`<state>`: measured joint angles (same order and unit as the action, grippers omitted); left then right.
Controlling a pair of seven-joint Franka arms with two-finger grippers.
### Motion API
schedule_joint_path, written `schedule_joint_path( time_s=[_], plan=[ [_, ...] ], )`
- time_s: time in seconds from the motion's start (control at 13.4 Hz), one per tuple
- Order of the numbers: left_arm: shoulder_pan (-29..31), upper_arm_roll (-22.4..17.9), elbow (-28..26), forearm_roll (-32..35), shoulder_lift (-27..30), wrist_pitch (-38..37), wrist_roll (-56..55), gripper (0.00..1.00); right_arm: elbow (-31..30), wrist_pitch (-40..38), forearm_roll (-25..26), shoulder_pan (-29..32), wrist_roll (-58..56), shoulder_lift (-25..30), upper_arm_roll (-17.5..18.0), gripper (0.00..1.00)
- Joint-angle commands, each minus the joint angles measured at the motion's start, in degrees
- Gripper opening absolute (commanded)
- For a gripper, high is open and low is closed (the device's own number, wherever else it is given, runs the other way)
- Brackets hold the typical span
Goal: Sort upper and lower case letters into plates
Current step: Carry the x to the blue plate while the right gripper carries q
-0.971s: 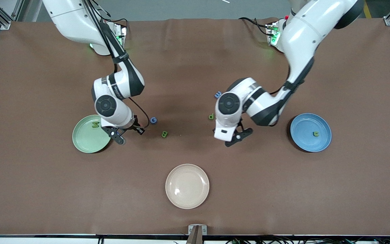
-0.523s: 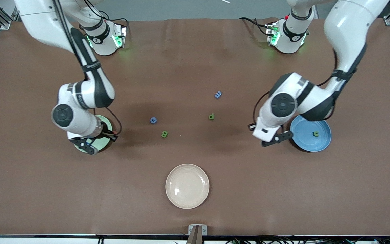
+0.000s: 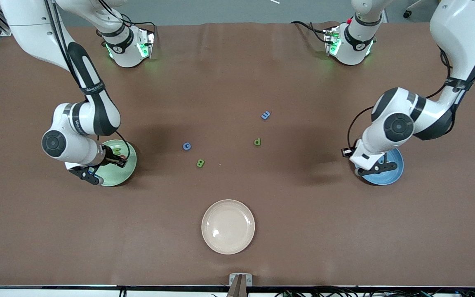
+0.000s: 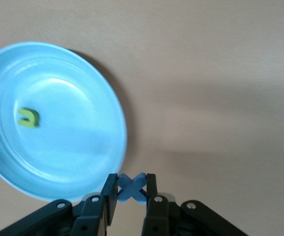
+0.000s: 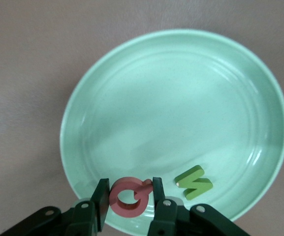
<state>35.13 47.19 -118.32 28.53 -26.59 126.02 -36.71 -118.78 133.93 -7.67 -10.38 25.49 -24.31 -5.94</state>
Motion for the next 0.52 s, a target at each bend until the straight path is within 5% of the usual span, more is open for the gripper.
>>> schedule_joint_path(
  time_s=[0.0,0.45],
  plan=[
    [5.9,1.06,-4.19,2.58,1.63,4.31,6.8,0.13,-4.61,5.63,0.46,0.19,-0.36,1.29,0.66,0.0],
    [10.93,0.45,-4.37,3.37,-0.83,4.94,18.33,0.13,-4.7,5.2,0.37,-0.25,-0.18,0.59,0.75,0.06]
  ],
)
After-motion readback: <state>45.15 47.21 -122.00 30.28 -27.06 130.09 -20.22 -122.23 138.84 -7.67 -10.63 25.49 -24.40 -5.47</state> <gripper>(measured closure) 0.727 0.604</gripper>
